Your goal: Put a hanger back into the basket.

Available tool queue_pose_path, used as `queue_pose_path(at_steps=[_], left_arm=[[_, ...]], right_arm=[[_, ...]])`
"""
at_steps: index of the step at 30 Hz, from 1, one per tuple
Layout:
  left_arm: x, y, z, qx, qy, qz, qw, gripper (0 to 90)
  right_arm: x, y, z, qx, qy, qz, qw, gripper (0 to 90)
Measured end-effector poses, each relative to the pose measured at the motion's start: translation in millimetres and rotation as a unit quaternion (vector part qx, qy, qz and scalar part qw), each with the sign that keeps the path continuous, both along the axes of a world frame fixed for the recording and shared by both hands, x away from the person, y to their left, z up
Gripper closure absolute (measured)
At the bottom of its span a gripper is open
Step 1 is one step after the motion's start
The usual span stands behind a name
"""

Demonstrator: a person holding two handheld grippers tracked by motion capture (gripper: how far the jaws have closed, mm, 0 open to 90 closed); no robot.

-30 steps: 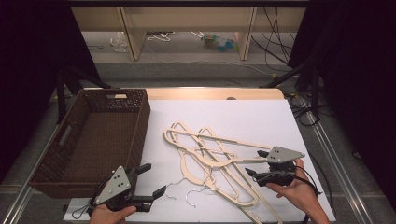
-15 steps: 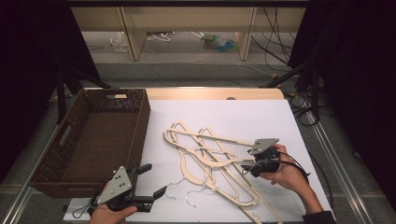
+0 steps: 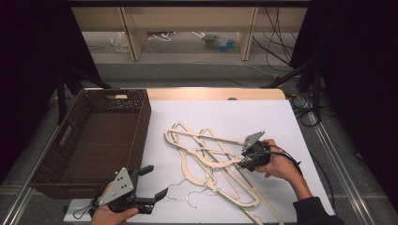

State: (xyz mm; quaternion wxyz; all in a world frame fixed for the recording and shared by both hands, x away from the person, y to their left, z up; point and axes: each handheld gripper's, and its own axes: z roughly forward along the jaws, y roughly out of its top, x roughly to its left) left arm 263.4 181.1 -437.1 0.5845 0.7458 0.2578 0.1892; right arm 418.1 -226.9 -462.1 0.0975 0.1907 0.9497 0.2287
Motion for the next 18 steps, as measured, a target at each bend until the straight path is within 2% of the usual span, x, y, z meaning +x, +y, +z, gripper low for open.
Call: queue_pose_path(at_steps=[3,5,10,11,12,13,17,18], left_arm=[[0.3,1.7,1.1,0.010,-0.005,0.001,0.9999,16.3],[0.9,1.0,0.2,0.001,-0.002,0.001,1.0000,16.3],[0.6,0.9,0.6,0.009,-0.003,-0.001,1.0000,16.3],[-0.2,0.5,0.3,0.006,0.002,0.003,1.0000,16.3],[-0.1,0.6,0.4,0.006,0.001,0.003,1.0000,16.3],[1.4,1.5,0.7,0.010,-0.007,-0.003,0.9999,16.3],[0.2,1.2,0.5,0.007,0.000,0.004,1.0000,16.3],[1.5,1.2,0.6,0.009,-0.008,-0.003,0.9999,16.3]], right_arm=[[1.5,2.1,-1.6,-0.011,0.013,0.004,0.9998,61.4],[1.7,2.4,-1.8,-0.012,0.016,0.006,0.9998,62.5],[1.8,2.0,-1.5,-0.013,0.023,0.015,0.9995,68.6],[1.2,2.9,-0.4,-0.022,0.025,0.028,0.9991,71.9],[1.2,2.9,-0.4,-0.022,0.025,0.028,0.9991,71.9],[0.1,4.3,0.9,-0.034,0.022,0.036,0.9985,73.2],[0.1,5.2,1.0,-0.041,0.019,0.054,0.9975,74.0],[1.0,4.8,0.6,-0.041,0.018,0.066,0.9968,74.0]])
